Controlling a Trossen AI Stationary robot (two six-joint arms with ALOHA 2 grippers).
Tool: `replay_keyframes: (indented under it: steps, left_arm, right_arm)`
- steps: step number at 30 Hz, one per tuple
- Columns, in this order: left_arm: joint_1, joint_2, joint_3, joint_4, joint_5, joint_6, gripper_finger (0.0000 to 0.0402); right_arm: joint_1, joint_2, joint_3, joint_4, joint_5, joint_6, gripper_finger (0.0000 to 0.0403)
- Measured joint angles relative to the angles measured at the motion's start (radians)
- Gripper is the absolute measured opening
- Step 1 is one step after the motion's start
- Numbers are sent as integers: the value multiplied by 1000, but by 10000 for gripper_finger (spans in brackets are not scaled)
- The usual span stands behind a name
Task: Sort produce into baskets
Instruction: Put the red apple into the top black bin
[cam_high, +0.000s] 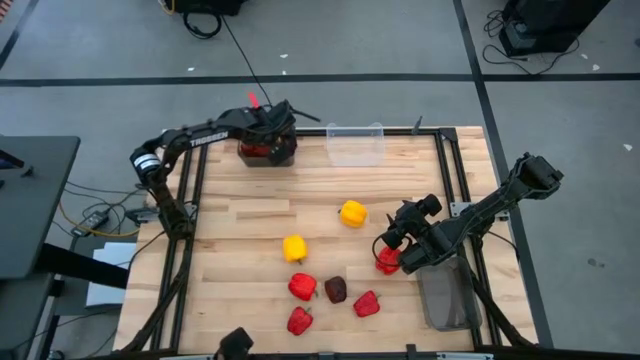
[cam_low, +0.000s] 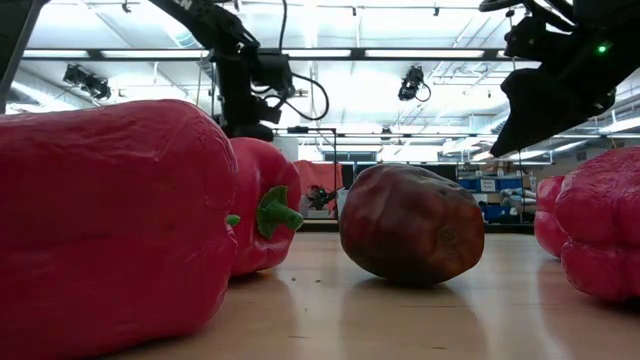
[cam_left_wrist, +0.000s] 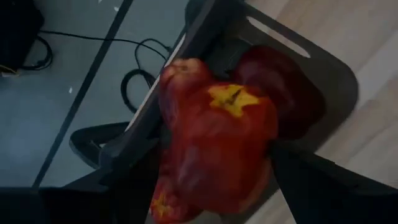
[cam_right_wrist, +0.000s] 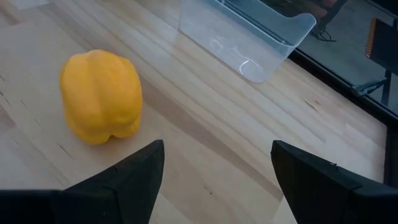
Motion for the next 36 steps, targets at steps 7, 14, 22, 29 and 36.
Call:
replay_keyframes:
  steps: [7,14,22,29,36]
  left_arm:
    - [-34,-27,0,-146,11,16,299]
    - [-114,-80,0,-153,40,-39,292]
    - [-373,-179,2,95,262,-143,292]
    - [-679,-99,1,272,288,-133,292]
    - [-875,61,1,443,287,43,292]
  right_arm:
    - [0,0,0,0,-3,0,306]
    - [0,0,0,1,-4,0,306]
    - [0,0,0,0,-6,-1,306]
    - [0,0,0,0,-18,-3,306]
    - [0,0,0,0,-18,-7,306]
